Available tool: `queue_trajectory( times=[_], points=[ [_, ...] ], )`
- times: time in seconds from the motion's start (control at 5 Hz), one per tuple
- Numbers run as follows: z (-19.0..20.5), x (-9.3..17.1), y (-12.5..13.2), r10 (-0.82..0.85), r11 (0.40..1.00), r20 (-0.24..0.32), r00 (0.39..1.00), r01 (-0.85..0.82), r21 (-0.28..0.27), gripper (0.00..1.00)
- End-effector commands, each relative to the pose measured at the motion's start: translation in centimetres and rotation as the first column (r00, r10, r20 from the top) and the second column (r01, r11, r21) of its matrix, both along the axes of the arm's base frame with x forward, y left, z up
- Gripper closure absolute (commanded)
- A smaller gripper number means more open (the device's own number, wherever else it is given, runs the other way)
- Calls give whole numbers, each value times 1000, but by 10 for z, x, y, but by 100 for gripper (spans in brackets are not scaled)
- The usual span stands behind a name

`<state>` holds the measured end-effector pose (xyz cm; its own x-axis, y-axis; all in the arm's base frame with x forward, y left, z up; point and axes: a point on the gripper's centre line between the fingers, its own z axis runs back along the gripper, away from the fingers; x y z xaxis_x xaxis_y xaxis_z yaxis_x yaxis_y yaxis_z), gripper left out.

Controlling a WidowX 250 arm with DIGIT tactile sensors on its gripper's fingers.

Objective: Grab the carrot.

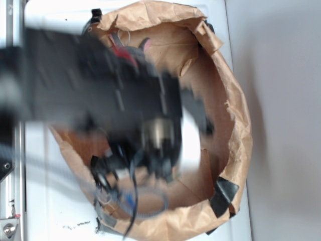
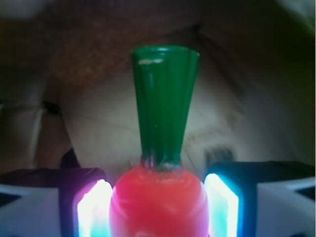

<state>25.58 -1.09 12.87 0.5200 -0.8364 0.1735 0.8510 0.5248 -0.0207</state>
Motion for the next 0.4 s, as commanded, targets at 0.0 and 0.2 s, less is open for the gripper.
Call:
queue_trajectory(
  times=[0.0,0.2],
  points=[
    [73,-33,40,428,904,-23,904,-427,16,100],
    [92,-29,52,441,897,-35,897,-442,-5,100]
  ],
)
